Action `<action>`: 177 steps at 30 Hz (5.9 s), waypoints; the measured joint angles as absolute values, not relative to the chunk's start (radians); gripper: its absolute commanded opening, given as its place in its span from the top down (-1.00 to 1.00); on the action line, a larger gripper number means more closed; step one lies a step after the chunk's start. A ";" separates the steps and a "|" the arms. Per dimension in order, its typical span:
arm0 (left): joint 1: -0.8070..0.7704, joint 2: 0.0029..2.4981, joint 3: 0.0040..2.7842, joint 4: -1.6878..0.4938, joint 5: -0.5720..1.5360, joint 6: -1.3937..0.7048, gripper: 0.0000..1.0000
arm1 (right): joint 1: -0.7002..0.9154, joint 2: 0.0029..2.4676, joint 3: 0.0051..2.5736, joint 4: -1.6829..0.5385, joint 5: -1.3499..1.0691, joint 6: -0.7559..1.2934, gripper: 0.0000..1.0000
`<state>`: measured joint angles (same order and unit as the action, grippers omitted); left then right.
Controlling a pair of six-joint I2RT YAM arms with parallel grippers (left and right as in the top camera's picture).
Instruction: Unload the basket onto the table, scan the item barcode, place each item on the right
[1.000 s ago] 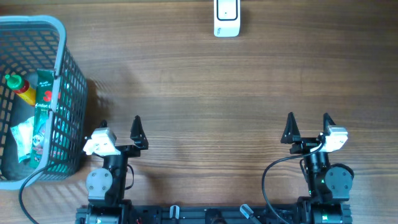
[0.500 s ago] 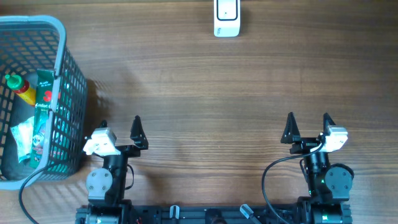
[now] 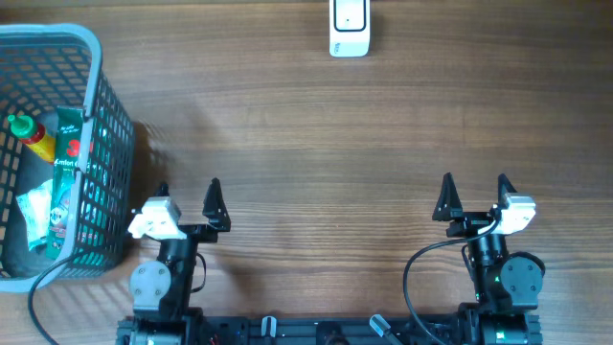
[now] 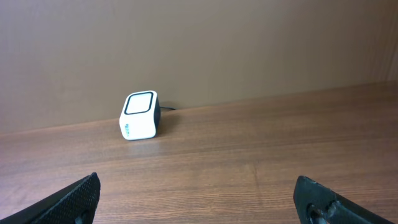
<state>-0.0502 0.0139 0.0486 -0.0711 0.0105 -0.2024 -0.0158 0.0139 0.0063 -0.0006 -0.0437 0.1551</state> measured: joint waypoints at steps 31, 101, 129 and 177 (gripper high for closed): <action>-0.049 1.005 1.379 -0.926 0.231 -0.204 -1.00 | -0.016 0.016 0.006 -0.001 -0.044 0.155 -0.99; 0.550 2.029 1.761 -0.906 -0.332 -0.680 0.06 | -0.016 0.017 0.006 -0.001 -0.044 0.155 -0.99; 0.530 1.275 1.754 -1.005 -0.008 -0.588 -0.07 | -0.016 0.017 0.006 -0.001 -0.044 0.155 -0.99; -0.630 1.993 1.737 -0.813 -0.353 -0.429 0.20 | -0.015 0.017 0.006 -0.001 -0.044 0.155 -1.00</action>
